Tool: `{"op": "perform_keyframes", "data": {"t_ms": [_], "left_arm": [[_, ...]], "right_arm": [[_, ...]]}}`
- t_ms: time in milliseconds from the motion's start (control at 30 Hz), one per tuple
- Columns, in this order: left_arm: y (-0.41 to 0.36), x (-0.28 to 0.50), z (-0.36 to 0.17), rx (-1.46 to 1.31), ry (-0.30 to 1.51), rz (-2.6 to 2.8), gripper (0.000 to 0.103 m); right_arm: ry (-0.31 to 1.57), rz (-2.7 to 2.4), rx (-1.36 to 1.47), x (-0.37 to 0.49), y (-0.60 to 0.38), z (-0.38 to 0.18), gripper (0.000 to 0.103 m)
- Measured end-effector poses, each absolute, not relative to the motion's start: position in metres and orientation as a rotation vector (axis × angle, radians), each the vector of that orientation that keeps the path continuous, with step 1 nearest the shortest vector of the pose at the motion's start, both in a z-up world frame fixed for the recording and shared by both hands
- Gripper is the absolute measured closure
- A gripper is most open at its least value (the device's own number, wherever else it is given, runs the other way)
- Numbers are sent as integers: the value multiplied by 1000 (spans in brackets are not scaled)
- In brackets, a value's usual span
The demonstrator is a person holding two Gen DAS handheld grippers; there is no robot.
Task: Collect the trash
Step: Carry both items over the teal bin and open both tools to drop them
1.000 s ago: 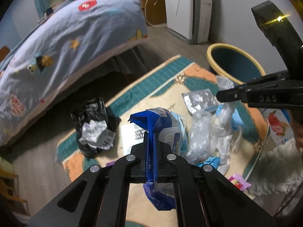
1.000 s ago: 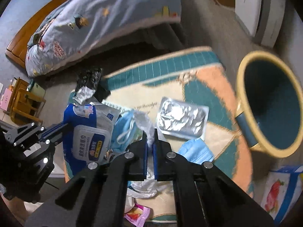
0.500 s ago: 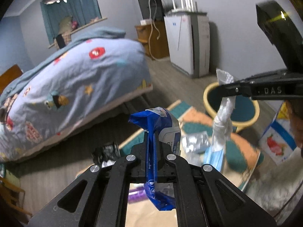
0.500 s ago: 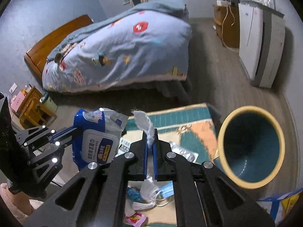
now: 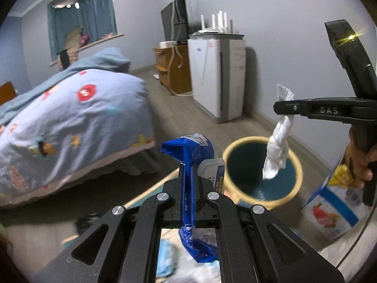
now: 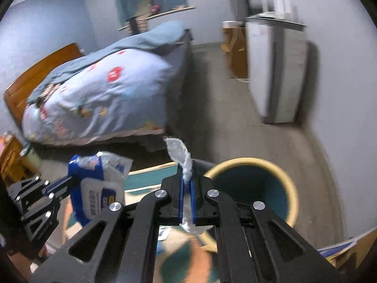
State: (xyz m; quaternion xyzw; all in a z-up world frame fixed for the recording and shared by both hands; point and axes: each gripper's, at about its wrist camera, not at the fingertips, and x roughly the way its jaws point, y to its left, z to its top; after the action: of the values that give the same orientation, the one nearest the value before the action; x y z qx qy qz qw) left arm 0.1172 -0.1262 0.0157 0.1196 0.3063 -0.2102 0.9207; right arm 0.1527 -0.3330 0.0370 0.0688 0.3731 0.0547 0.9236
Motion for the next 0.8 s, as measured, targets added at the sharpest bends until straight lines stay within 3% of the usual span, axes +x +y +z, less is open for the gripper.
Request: {"op": "perform_keyframes", "data": {"t_ms": [400,800], "left_arm": [[-234,143,-26,330,625,-510,99],[-275,164,-80,303,717,-559,99]], "right_arm": [[857,-62,212,171,-405,-15,99],[931,-103,271,180,-429,-45,99]]}}
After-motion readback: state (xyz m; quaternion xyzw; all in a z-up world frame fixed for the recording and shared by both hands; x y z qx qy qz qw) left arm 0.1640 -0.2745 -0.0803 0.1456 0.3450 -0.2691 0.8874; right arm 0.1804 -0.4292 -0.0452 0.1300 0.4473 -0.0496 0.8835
